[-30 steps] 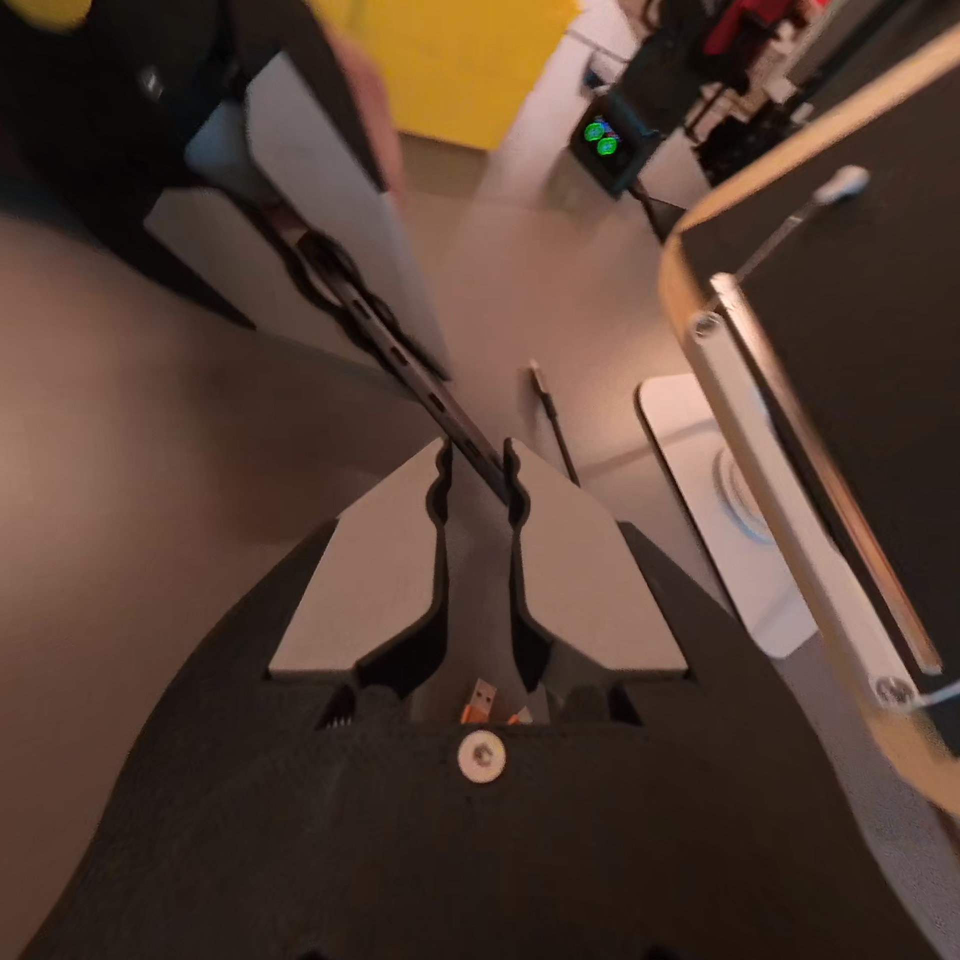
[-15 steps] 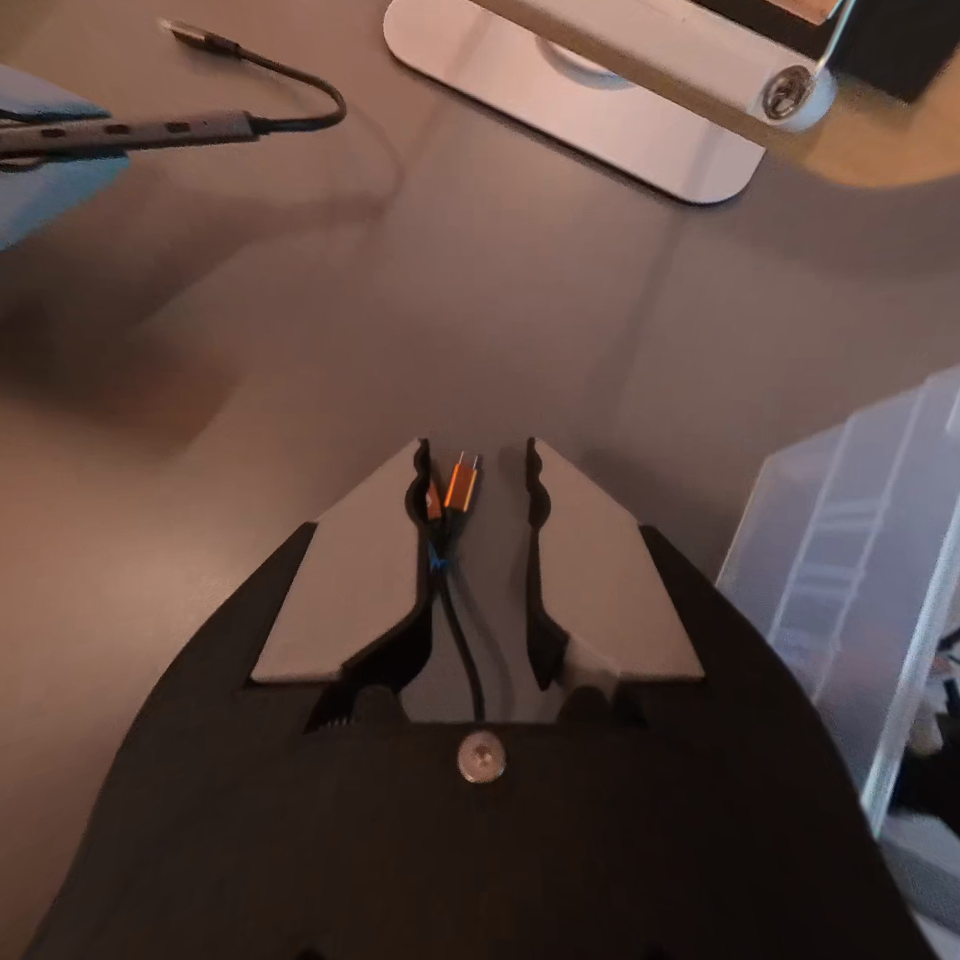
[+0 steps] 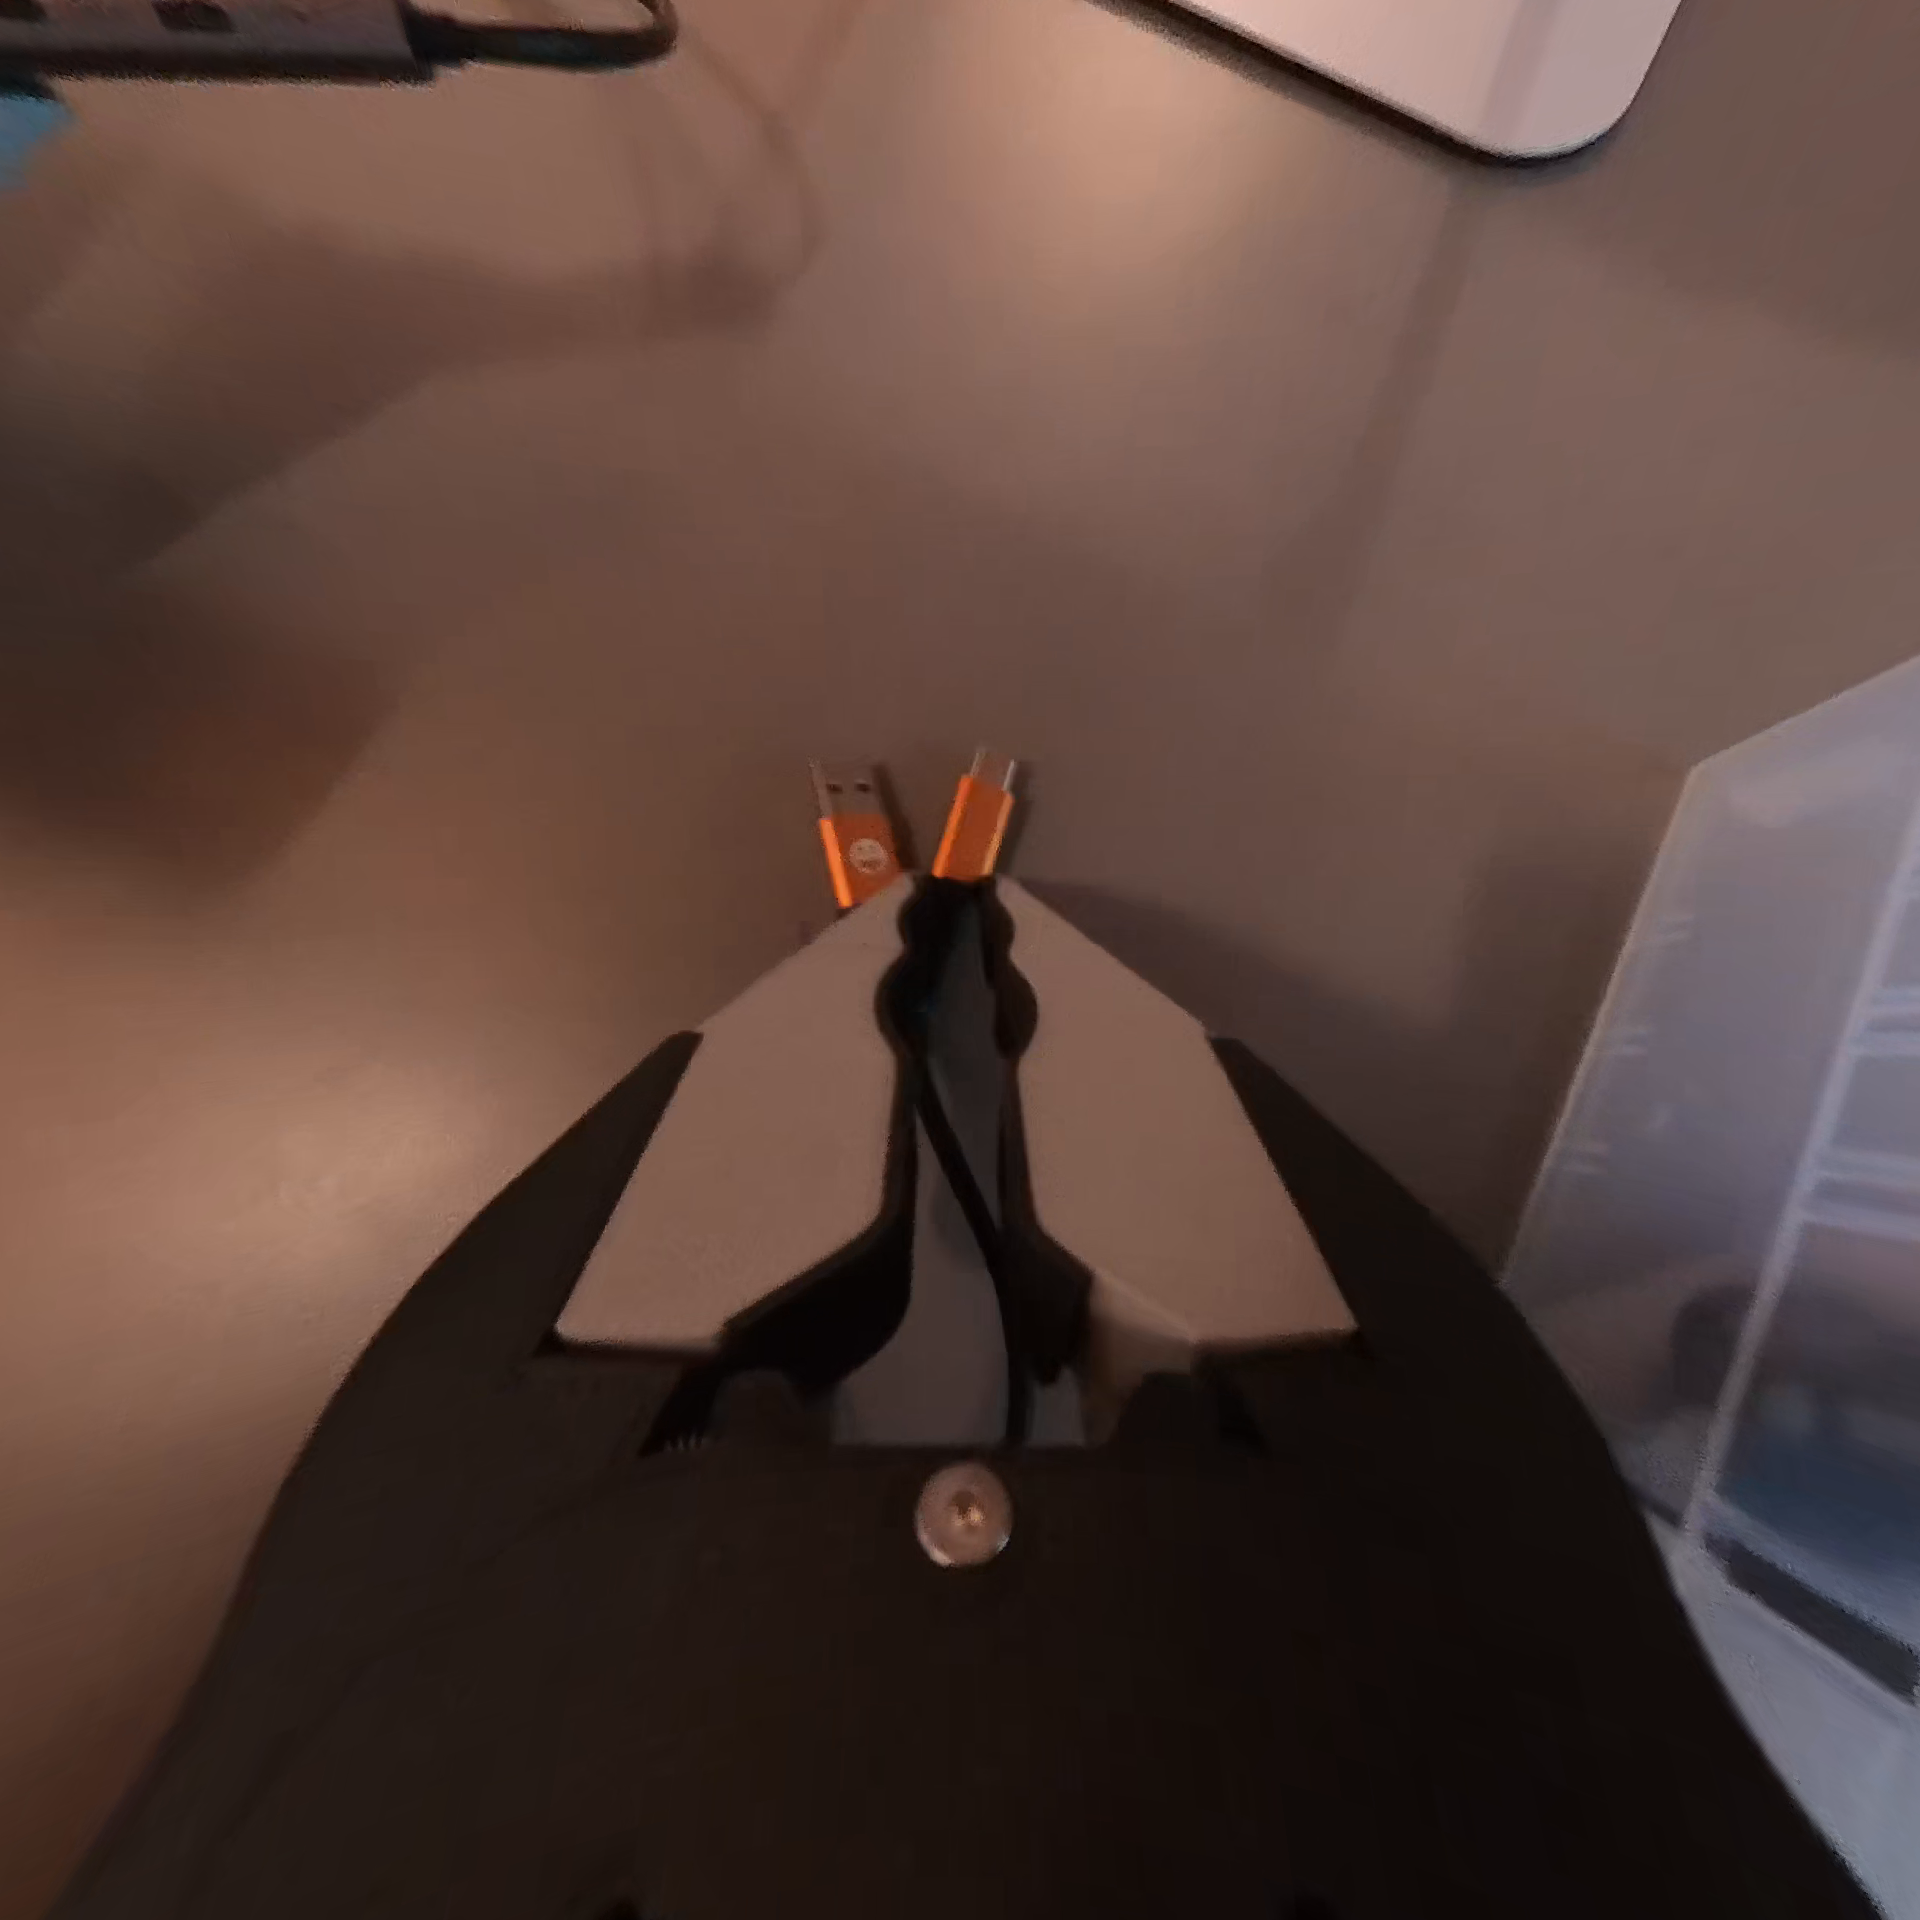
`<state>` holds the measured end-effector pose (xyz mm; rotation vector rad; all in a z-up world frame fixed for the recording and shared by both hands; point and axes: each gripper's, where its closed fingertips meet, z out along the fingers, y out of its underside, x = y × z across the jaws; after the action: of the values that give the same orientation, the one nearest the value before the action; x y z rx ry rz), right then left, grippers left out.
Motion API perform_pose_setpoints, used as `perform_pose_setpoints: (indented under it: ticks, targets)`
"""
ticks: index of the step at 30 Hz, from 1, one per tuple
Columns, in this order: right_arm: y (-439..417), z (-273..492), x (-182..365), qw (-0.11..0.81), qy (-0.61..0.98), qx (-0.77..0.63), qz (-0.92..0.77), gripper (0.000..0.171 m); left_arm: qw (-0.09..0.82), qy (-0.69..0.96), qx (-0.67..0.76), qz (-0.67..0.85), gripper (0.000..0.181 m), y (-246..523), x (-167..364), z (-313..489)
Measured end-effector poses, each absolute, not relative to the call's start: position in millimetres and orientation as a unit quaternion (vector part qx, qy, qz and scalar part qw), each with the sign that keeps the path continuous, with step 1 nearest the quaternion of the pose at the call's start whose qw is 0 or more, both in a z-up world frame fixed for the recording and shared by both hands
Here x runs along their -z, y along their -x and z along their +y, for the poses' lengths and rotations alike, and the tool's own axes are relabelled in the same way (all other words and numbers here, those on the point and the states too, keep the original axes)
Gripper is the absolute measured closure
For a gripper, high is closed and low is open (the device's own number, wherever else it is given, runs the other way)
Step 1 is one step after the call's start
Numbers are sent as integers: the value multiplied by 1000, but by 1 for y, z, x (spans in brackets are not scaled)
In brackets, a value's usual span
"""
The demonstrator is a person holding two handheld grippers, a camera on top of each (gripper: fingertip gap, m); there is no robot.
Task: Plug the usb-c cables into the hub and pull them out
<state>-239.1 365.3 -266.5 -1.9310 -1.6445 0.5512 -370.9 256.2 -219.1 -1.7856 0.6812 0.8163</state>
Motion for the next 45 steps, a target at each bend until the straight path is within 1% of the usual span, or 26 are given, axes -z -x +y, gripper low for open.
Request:
perform_pose_setpoints:
  ticks: [1, 5, 9, 12, 16, 18, 21, 24, 26, 31, 33, 34, 38, 42, 45]
  targets:
    - [241, 366, 271, 266, 716, -207, -611, 161, 510, 736, -336, 291, 174, 368, 219, 256]
    - [253, 364, 271, 265, 697, -246, -619, 163, 496, 733, -347, 309, 174, 364, 224, 258]
    - [264, 354, 268, 270, 649, -234, -672, 163, 497, 732, -346, 313, 174, 362, 224, 259]
    - [280, 328, 252, 310, 575, -235, -720, 164, 488, 731, -358, 315, 174, 366, 226, 259]
    - [302, 307, 243, 379, 492, -176, -764, 163, 467, 727, -379, 332, 174, 368, 231, 261]
    - [313, 299, 244, 398, 474, -163, -768, 163, 456, 724, -389, 342, 174, 369, 235, 262]
    - [321, 287, 251, 392, 468, -181, -770, 163, 435, 715, -414, 358, 174, 371, 238, 265]
    - [320, 297, 262, 386, 485, -171, -766, 163, 409, 698, -450, 378, 175, 372, 238, 267]
    - [319, 296, 263, 378, 492, -197, -759, 163, 400, 695, -458, 385, 175, 371, 239, 268]
    - [316, 290, 262, 365, 480, -218, -768, 163, 424, 706, -430, 370, 174, 369, 237, 266]
    - [315, 285, 259, 370, 467, -230, -769, 159, 438, 705, -420, 368, 175, 366, 233, 264]
    - [314, 284, 255, 376, 464, -238, -766, 155, 449, 703, -409, 369, 174, 362, 231, 262]
    - [313, 284, 235, 409, 455, -271, -743, 132, 478, 695, -377, 383, 175, 347, 223, 253]
    - [313, 284, 221, 462, 413, -250, -744, 134, 494, 685, -360, 397, 174, 335, 217, 248]
    - [315, 286, 223, 498, 377, -187, -758, 136, 505, 677, -339, 413, 175, 321, 217, 247]
